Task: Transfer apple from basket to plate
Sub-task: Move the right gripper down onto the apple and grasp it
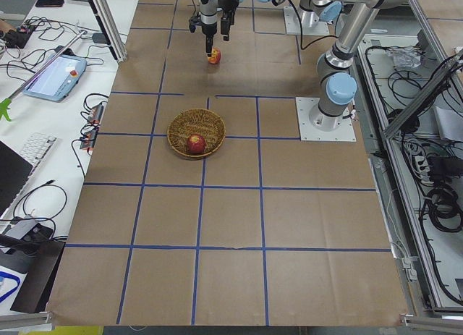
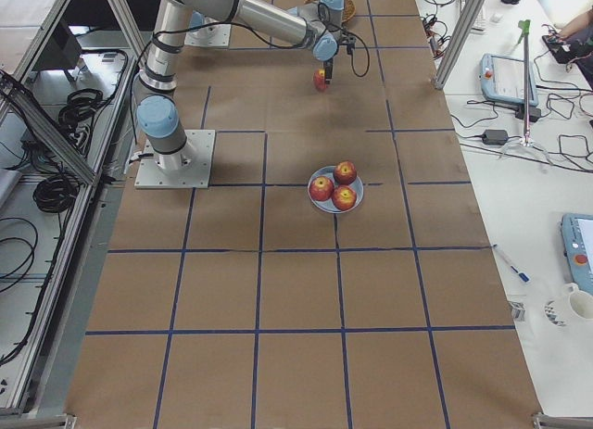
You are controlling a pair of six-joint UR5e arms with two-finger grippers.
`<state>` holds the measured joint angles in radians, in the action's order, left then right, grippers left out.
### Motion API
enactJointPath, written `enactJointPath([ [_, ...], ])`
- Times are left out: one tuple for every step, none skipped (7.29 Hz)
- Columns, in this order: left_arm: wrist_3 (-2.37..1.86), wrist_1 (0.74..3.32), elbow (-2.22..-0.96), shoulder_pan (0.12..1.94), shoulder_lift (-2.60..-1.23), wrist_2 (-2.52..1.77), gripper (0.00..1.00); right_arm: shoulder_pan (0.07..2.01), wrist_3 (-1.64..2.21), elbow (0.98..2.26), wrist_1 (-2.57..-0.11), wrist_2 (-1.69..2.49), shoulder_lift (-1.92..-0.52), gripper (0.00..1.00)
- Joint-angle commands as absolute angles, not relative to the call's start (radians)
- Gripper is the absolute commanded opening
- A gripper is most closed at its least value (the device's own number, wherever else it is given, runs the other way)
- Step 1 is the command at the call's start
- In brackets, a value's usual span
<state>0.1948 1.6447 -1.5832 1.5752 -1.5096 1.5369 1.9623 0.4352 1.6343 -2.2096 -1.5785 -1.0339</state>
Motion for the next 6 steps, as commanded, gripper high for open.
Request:
enactJointPath([
  [0.195, 1.646, -1.585, 1.575, -1.509, 1.537, 0.99, 1.965, 0.436, 1.647, -2.22, -1.578, -1.023, 0.8],
  [0.195, 1.644, -1.583, 1.575, -1.509, 1.537, 0.99, 1.967, 0.437, 1.647, -2.218, -1.578, -1.017, 0.74],
  [0.195, 1.644, -1.585, 1.575, -1.509, 1.537, 0.99, 1.965, 0.439, 1.646, -2.218, -1.578, -1.017, 0.65],
  [0.195, 1.644, -1.585, 1.574, -1.509, 1.537, 0.99, 1.965, 0.439, 1.644, -2.217, -1.578, -1.019, 0.54],
  [0.193, 1.644, -1.583, 1.574, -1.509, 1.536, 0.99, 1.964, 0.44, 1.637, -2.215, -1.58, -1.028, 0.48],
  [0.193, 1.644, -1.583, 1.575, -1.509, 1.536, 0.99, 1.956, 0.44, 1.625, -2.214, -1.571, -1.037, 0.47],
])
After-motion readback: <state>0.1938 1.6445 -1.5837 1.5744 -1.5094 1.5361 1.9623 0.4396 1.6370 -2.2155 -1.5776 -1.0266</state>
